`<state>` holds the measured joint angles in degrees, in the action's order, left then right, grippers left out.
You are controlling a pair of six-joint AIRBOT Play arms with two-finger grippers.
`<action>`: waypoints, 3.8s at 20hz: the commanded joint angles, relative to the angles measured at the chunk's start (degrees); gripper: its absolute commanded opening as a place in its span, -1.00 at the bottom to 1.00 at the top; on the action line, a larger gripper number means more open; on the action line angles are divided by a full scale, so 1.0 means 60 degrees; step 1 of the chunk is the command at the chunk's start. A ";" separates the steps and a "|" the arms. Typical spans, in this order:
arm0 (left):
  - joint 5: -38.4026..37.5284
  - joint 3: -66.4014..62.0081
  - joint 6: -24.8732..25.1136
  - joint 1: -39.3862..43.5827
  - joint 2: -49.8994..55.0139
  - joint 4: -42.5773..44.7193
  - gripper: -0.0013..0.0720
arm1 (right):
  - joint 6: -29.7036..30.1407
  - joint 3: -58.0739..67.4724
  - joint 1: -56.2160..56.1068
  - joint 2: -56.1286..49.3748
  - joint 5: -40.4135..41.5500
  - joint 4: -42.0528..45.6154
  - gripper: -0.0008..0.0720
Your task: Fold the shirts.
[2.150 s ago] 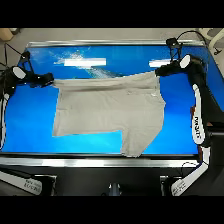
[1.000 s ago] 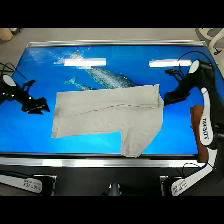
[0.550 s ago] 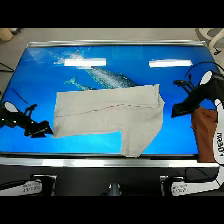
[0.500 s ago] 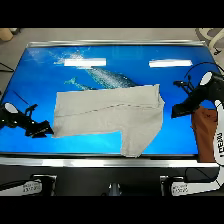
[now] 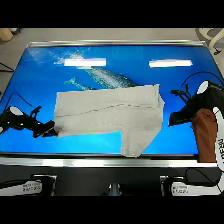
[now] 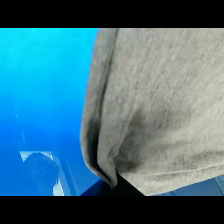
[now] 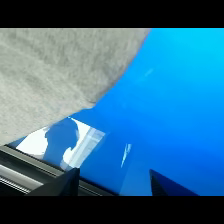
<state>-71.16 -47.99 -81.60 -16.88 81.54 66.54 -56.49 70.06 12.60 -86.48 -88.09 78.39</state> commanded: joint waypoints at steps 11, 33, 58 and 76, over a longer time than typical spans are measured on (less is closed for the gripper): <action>0.0270 0.0004 0.0146 0.0029 -0.0484 -0.0095 -0.89 | 0.0423 -0.4641 -0.0004 0.1177 0.3213 -0.3727 0.17; 0.0790 -0.4200 -0.0382 0.0102 0.0550 -0.0882 -0.90 | 0.0969 0.2779 -0.1217 -0.1297 0.5774 -0.3887 -0.91; 0.0251 -0.7894 -0.0692 0.0379 0.1341 -0.2131 0.71 | 0.0452 0.2892 0.0062 -0.3246 0.4069 -0.3974 1.00; 0.0987 -0.7628 -0.0393 0.4116 0.1377 -0.2149 -0.65 | 0.0543 0.2914 -0.0696 -0.2313 0.2364 -0.6819 -0.91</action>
<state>-67.53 -94.11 -83.99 2.07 85.34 53.76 -54.96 87.48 8.40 -105.23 -70.30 38.85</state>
